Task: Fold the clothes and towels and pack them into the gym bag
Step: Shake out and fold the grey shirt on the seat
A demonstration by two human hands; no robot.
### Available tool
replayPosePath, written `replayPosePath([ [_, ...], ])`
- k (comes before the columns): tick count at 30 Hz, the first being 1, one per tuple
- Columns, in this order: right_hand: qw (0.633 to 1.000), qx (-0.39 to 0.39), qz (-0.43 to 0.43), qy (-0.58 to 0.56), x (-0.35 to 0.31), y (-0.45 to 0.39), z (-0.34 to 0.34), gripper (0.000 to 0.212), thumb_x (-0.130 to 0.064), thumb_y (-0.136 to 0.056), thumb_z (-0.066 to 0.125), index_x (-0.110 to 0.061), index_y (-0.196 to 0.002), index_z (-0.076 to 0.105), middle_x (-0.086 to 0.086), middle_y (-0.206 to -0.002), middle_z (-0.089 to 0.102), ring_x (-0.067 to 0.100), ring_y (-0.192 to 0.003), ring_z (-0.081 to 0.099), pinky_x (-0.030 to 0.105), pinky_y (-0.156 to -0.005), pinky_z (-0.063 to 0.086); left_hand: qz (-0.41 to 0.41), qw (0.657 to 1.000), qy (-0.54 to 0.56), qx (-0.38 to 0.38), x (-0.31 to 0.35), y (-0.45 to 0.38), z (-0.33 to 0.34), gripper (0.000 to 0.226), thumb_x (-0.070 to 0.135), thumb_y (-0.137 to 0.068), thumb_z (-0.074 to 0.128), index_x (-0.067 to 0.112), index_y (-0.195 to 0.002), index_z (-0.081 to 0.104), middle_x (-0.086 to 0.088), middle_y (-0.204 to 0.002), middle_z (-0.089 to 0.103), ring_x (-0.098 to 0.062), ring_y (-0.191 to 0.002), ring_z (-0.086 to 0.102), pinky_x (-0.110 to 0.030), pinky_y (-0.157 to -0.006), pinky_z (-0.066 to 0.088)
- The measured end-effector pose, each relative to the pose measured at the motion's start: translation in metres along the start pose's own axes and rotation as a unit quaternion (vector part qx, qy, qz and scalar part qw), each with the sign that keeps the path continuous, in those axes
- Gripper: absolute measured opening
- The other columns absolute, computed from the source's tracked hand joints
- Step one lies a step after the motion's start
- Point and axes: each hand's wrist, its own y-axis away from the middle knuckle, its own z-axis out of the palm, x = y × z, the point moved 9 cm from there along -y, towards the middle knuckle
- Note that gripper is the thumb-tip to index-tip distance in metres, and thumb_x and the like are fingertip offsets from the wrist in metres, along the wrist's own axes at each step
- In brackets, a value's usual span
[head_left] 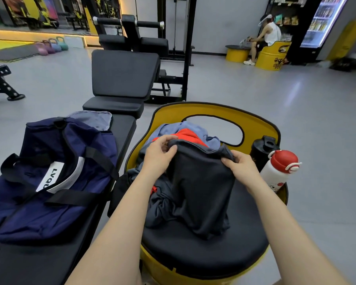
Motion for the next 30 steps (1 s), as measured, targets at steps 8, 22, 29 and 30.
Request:
replayPosePath([
  [8,0.93,-0.351,-0.054,0.096,-0.025,0.047,0.073,0.015,-0.027,-0.08,0.077,-0.023,-0.072,0.065,-0.007,-0.066,0.051,0.009,-0.065,0.044,0.028,-0.067,0.039,-0.049,0.985,-0.138,0.089,-0.018,0.0,-0.034,0.021,0.008,-0.093,0.052,0.026,-0.089,0.061,0.001,-0.101,0.06,-0.011,-0.074,0.063,-0.023,-0.061,0.045],
  [22,0.977,-0.091,-0.145,0.13,-0.05,0.012,0.073,0.042,-0.013,-0.084,0.071,-0.024,-0.123,0.061,-0.004,-0.117,0.057,0.001,-0.094,0.052,0.001,-0.078,0.038,-0.07,0.987,0.119,-0.076,-0.011,0.013,-0.021,0.022,0.013,-0.086,0.05,0.014,-0.064,0.044,0.005,-0.067,0.043,-0.009,-0.059,0.039,-0.021,-0.056,0.033],
  [29,0.91,-0.17,-0.239,0.292,-0.053,0.016,0.136,0.078,-0.011,-0.082,0.066,-0.03,-0.148,0.027,-0.011,-0.157,0.02,0.017,-0.147,0.002,0.042,-0.119,0.001,0.028,0.981,-0.058,-0.185,0.007,0.038,-0.012,0.02,0.007,-0.081,0.071,0.009,-0.088,0.053,0.003,-0.088,0.054,-0.009,-0.088,0.052,-0.026,-0.088,0.041],
  [30,0.907,-0.168,-0.239,0.304,-0.052,0.015,0.141,0.073,-0.012,-0.084,0.064,-0.029,-0.147,0.03,-0.012,-0.156,0.022,0.016,-0.148,-0.001,0.043,-0.118,-0.005,0.032,0.979,-0.064,-0.193,0.01,0.041,-0.012,0.021,0.006,-0.08,0.071,0.01,-0.092,0.055,0.002,-0.092,0.056,-0.011,-0.093,0.054,-0.027,-0.092,0.042],
])
